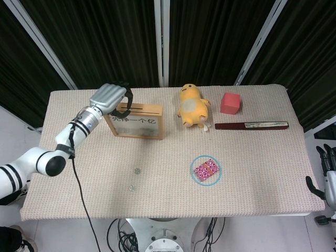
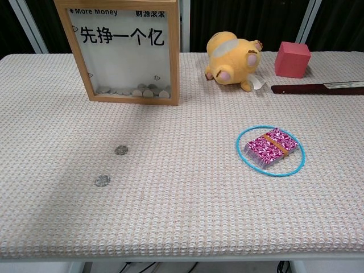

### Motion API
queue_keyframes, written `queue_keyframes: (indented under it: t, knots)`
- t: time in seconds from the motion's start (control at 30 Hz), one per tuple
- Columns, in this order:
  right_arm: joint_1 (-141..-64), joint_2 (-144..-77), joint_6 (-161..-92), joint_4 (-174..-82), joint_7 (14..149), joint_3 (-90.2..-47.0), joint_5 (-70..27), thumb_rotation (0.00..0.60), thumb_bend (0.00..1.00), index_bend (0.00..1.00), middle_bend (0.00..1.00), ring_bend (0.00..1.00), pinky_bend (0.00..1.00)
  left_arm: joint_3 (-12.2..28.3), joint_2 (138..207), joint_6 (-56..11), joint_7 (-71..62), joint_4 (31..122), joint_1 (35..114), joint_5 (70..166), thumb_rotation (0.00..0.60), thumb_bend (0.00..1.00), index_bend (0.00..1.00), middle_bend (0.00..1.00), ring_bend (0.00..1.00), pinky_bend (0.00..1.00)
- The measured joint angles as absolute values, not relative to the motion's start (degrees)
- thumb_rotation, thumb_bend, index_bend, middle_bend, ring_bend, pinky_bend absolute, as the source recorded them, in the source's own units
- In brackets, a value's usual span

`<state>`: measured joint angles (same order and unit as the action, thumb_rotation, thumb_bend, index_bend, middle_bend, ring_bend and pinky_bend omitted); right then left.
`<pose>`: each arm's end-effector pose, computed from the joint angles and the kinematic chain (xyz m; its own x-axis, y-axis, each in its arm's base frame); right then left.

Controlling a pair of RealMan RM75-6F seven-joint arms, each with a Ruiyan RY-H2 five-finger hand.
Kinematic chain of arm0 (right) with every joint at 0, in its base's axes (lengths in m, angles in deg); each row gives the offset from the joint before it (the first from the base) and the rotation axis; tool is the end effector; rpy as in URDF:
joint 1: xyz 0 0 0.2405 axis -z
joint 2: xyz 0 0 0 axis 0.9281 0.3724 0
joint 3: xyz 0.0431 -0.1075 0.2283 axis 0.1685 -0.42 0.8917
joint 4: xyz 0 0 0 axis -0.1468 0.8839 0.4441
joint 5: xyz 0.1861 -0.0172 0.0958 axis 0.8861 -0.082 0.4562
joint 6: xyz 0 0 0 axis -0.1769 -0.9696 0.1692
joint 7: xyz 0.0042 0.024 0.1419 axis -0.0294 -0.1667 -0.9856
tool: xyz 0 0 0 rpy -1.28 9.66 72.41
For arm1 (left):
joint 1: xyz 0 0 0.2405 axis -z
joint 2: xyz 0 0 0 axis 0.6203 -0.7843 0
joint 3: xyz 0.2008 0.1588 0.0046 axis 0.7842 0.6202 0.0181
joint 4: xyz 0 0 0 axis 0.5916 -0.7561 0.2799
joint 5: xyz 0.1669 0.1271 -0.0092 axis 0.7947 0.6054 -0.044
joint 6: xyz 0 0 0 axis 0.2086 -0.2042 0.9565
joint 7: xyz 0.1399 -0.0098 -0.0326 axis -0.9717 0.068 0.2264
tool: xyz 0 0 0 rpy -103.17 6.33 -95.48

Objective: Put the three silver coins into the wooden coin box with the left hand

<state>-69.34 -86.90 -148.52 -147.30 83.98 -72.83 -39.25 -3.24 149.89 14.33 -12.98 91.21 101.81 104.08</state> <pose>-0.3303 -0.1710 0.1966 0.4521 0.0433 0.8909 -0.8850 0.1460 0.4420 -0.0469 0.4482 0.1327 0.4530 0.2985 0.8400 0.8538 -0.4163 -0.3125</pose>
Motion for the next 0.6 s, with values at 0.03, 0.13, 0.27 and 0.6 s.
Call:
queue_keyframes:
  t: [0.03, 0.13, 0.27, 0.6]
  knots:
    - [-69.4, -86.9, -148.5, -147.4, 84.1, -72.8, -39.3, 0.6, 0.3, 0.0, 0.0, 0.0, 0.0, -3.0, 150.3, 14.3, -12.8, 90.8, 102.1, 103.9, 0.6, 0.46, 0.66, 0.32, 0.09, 0.13]
    - [-69.4, -86.9, -148.6, -147.6, 84.3, -72.8, -39.4, 0.6, 0.3, 0.0, 0.0, 0.0, 0.0, -2.4, 151.2, 14.5, -12.3, 89.3, 103.2, 103.2, 0.6, 0.46, 0.66, 0.32, 0.09, 0.12]
    - [-69.4, -87.0, -148.6, -147.7, 84.6, -72.8, -39.3, 0.6, 0.3, 0.0, 0.0, 0.0, 0.0, -1.2, 152.3, 15.2, -12.0, 86.9, 105.1, 101.8, 0.6, 0.46, 0.66, 0.32, 0.09, 0.12]
    - [-69.2, -86.7, -148.7, -147.6, 84.5, -72.6, -38.9, 0.6, 0.3, 0.0, 0.0, 0.0, 0.0, 2.9, 153.5, 15.9, -11.9, 83.8, 107.9, 97.9, 0.6, 0.46, 0.66, 0.32, 0.09, 0.12]
